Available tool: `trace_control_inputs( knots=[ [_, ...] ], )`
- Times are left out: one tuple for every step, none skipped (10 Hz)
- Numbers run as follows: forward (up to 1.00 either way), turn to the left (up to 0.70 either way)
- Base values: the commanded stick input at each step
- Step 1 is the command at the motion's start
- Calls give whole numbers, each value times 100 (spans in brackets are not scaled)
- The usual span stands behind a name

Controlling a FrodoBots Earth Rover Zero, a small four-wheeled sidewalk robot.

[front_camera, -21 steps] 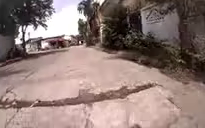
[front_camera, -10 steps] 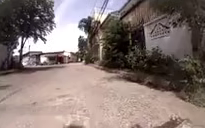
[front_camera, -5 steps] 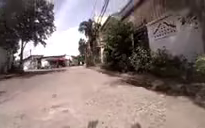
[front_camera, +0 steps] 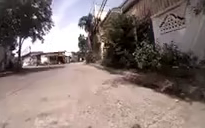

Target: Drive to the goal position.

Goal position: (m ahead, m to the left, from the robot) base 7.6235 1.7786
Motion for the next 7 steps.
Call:
trace_control_inputs(
  knots=[
    [70,0],
    [70,0],
    [70,0],
    [70,0],
    [70,0],
    [70,0],
    [70,0]
  ],
)
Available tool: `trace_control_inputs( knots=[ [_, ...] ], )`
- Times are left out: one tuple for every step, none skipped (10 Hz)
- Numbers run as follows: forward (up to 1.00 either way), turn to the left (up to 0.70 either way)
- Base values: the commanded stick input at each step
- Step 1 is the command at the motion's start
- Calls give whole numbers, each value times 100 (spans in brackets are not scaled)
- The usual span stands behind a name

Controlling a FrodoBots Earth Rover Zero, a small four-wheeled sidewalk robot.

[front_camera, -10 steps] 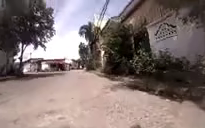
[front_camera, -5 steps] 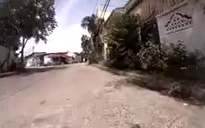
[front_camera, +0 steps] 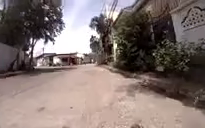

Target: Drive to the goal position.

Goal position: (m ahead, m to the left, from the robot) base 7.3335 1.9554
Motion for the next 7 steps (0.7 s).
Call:
trace_control_inputs(
  knots=[
    [70,0],
    [70,0],
    [70,0],
    [70,0],
    [70,0],
    [70,0],
    [70,0]
  ],
)
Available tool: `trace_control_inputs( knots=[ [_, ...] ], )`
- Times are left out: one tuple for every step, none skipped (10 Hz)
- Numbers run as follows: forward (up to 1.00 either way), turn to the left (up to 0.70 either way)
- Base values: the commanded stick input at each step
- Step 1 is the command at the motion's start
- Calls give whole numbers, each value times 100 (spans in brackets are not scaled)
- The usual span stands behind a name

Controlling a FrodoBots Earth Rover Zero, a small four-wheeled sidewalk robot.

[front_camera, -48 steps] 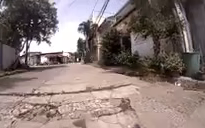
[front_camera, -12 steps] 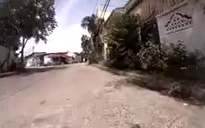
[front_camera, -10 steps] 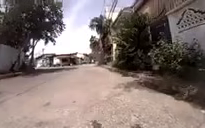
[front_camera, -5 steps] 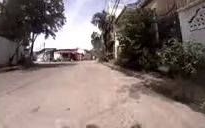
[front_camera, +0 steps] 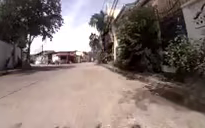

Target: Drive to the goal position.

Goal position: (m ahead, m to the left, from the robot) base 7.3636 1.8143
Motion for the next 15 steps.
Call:
trace_control_inputs(
  knots=[
    [70,0],
    [70,0],
    [70,0],
    [70,0],
    [70,0],
    [70,0],
    [70,0],
    [70,0],
    [70,0],
    [70,0],
    [70,0],
    [70,0],
    [70,0],
    [70,0],
    [70,0]
  ],
)
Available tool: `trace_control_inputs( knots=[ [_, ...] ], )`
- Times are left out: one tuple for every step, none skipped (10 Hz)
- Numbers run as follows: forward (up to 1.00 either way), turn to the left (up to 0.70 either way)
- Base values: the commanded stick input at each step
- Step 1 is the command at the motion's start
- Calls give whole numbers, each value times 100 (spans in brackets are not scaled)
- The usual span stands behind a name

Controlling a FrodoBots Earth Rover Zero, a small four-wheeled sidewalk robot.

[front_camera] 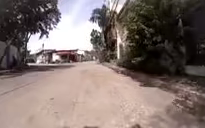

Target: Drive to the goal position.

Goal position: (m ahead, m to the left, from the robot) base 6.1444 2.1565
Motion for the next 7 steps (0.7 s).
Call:
trace_control_inputs(
  knots=[
    [70,0],
    [70,0],
    [70,0],
    [70,0],
    [70,0],
    [70,0],
    [70,0]
  ],
)
